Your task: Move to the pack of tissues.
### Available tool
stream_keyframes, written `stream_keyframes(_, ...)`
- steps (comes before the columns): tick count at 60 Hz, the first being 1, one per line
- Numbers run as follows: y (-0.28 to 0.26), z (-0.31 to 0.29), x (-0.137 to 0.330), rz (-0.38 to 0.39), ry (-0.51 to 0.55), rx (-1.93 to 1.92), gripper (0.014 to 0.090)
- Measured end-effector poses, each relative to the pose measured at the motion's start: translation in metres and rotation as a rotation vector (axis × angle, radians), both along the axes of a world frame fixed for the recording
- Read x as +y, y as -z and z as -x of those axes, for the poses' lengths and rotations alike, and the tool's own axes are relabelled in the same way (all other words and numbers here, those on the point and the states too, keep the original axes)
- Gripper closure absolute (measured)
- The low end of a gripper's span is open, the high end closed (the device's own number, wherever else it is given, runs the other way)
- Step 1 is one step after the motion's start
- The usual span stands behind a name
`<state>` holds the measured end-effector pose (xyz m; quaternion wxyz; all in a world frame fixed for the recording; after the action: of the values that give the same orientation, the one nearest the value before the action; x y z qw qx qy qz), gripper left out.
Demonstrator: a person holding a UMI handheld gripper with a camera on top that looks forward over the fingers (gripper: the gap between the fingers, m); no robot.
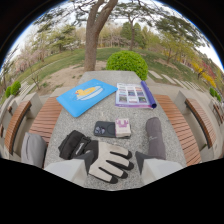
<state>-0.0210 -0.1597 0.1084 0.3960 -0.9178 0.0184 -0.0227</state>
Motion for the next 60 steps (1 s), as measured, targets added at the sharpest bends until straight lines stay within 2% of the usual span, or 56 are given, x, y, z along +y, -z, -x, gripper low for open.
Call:
stream_keyframes(15, 0.030, -0.023, 0.084, 0.028, -0.018, 0.008, 0.0210)
stream_keyframes(28, 0.053, -0.037, 0.132, 0.045, -0.021, 0.000, 0.0212)
stream_keyframes(60, 0.064, -0.037, 0.148, 0.063, -0.024, 0.016, 0.0210)
